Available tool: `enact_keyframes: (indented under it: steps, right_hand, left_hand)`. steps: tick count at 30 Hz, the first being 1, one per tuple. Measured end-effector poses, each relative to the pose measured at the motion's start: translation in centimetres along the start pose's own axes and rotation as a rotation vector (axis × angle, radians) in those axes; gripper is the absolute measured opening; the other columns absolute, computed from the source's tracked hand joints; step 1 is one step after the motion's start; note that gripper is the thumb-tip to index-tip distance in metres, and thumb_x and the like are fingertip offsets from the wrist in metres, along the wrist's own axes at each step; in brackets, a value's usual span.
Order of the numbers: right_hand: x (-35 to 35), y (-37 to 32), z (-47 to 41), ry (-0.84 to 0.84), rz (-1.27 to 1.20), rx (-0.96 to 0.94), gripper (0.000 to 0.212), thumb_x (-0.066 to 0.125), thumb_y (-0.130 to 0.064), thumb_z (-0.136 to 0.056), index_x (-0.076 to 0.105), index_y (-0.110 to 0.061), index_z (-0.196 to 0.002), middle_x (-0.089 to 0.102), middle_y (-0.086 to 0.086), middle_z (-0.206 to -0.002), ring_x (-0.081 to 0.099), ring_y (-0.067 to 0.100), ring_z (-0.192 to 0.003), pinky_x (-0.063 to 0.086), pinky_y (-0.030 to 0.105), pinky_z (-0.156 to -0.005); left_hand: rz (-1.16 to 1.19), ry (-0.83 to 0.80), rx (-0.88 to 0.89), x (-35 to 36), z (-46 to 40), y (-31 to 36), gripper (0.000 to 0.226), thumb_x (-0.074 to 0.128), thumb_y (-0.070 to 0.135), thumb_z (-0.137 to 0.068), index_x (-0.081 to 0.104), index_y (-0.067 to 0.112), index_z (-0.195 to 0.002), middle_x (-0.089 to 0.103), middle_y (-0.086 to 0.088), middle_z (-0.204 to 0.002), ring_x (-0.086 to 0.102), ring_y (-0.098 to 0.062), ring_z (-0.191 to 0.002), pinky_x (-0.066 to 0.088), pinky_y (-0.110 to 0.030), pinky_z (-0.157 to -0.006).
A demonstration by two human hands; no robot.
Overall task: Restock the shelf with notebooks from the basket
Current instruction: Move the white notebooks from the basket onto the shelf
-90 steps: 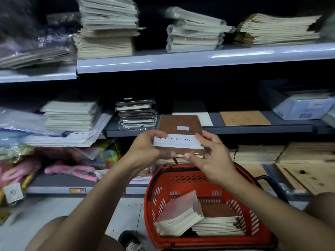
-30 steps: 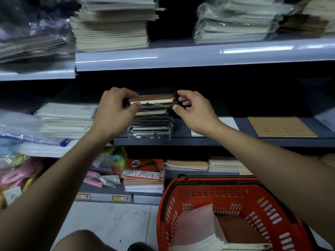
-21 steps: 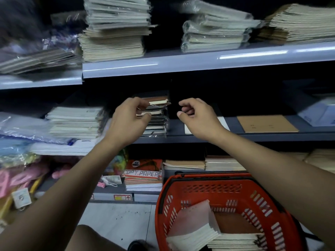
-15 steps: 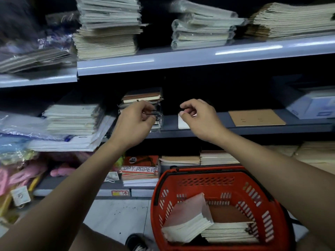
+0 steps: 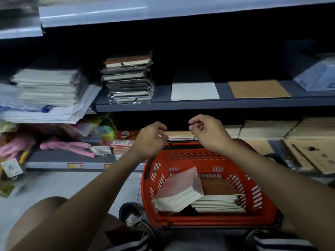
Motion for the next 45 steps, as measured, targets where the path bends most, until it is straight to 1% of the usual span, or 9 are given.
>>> enact_keyframes:
  steps: [13, 16, 21, 25, 29, 37, 40, 42, 45]
  right_hand:
    - [10.2, 13.1, 3.8, -0.350, 0.090, 0.427, 0.016, 0.062, -0.015, -0.094, 0.077, -0.020, -0.092, 0.078, -0.001, -0.102, 0.071, 0.017, -0.102, 0.053, 0.030, -0.090]
    - [11.9, 14.5, 5.0, -0.463, 0.141, 0.505, 0.022, 0.057, -0.025, -0.096, 0.073, -0.022, -0.082, 0.076, 0.000, -0.089, 0.071, 0.020, -0.089, 0.047, 0.027, -0.072]
    - [16.3, 16.3, 7.2, -0.521, -0.069, 0.713, 0.033, 0.057, -0.026, -0.105, 0.071, 0.000, -0.090, 0.064, 0.005, -0.058, 0.051, 0.010, -0.037, 0.040, 0.024, -0.042]
    - [17.4, 17.3, 7.6, -0.506, -0.038, 0.730, 0.030, 0.062, -0.031, -0.099, 0.073, -0.004, -0.092, 0.061, -0.003, -0.053, 0.050, -0.001, -0.034, 0.041, 0.023, -0.045]
    - [17.2, 17.4, 7.2, -0.495, -0.020, 0.776, 0.030, 0.062, -0.028, -0.091, 0.064, -0.008, -0.068, 0.056, 0.005, -0.049, 0.056, 0.019, -0.040, 0.044, 0.030, -0.048]
    - [12.7, 14.5, 7.0, -0.495, 0.082, 0.831, 0.021, 0.056, -0.016, -0.097, 0.071, -0.001, -0.098, 0.062, 0.009, -0.075, 0.053, 0.005, -0.044, 0.031, 0.012, -0.030]
    - [11.3, 14.2, 7.7, -0.440, 0.002, 0.878, 0.027, 0.053, -0.017, -0.097, 0.068, -0.007, -0.116, 0.061, 0.005, -0.104, 0.055, 0.012, -0.068, 0.039, 0.011, -0.038]
    - [10.9, 14.4, 8.3, -0.374, -0.082, 0.938, 0.036, 0.050, -0.019, -0.089, 0.066, -0.011, -0.120, 0.063, 0.007, -0.124, 0.064, 0.025, -0.094, 0.060, 0.024, -0.064]
    - [10.3, 15.1, 9.6, -0.349, -0.324, 1.002, 0.047, 0.043, -0.006, -0.088, 0.059, -0.013, -0.132, 0.044, 0.001, -0.150, 0.055, 0.039, -0.122, 0.065, 0.049, -0.063]
  left_hand:
    - [0.172, -0.398, -0.544, 14.7, 0.3, -12.1, 0.016, 0.070, 0.024, -0.089, 0.073, 0.017, -0.102, 0.074, -0.004, -0.109, 0.066, -0.021, -0.102, 0.051, -0.028, -0.092]
    - [0.310, -0.481, -0.671, 16.9, 0.6, -13.3, 0.037, 0.075, 0.036, -0.078, 0.072, 0.011, -0.105, 0.073, -0.006, -0.106, 0.067, -0.022, -0.095, 0.052, -0.030, -0.085]
    - [0.138, -0.651, -0.839, 20.6, 2.1, -16.8, 0.076, 0.060, 0.058, -0.080, 0.054, 0.018, -0.144, 0.058, -0.008, -0.144, 0.057, -0.028, -0.128, 0.046, -0.040, -0.108]
    - [0.042, -0.627, -0.841, 20.6, 1.9, -16.5, 0.065, 0.055, 0.048, -0.095, 0.047, 0.014, -0.149, 0.053, -0.011, -0.148, 0.054, -0.031, -0.131, 0.045, -0.042, -0.110]
    - [-0.041, -0.516, -0.843, 19.8, 0.9, -16.2, 0.048, 0.051, 0.033, -0.098, 0.056, 0.011, -0.140, 0.063, -0.013, -0.133, 0.063, -0.032, -0.118, 0.053, -0.038, -0.099]
    - [0.021, -0.478, -0.834, 18.0, 1.2, -14.5, 0.033, 0.063, 0.027, -0.088, 0.062, 0.014, -0.119, 0.068, -0.010, -0.116, 0.067, -0.033, -0.109, 0.056, -0.042, -0.097]
    - [0.284, -0.397, -0.874, 17.6, 1.6, -14.3, 0.030, 0.061, 0.015, -0.082, 0.069, 0.005, -0.109, 0.072, -0.013, -0.098, 0.071, -0.035, -0.093, 0.060, -0.048, -0.089]
    - [0.544, -0.429, -0.977, 17.5, 2.4, -13.3, 0.022, 0.054, 0.003, -0.088, 0.068, 0.000, -0.105, 0.070, -0.018, -0.093, 0.068, -0.036, -0.087, 0.058, -0.050, -0.085]
    - [0.715, -0.503, -1.032, 16.9, 3.5, -12.2, 0.016, 0.052, 0.007, -0.099, 0.067, 0.005, -0.096, 0.073, -0.016, -0.080, 0.070, -0.031, -0.075, 0.058, -0.047, -0.081]
Point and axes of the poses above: each hand's wrist, its own z-axis away from the middle knuckle, its own x-axis out of the palm, y = z × x, the point moved 5 cm from there along -z, towards the middle knuckle
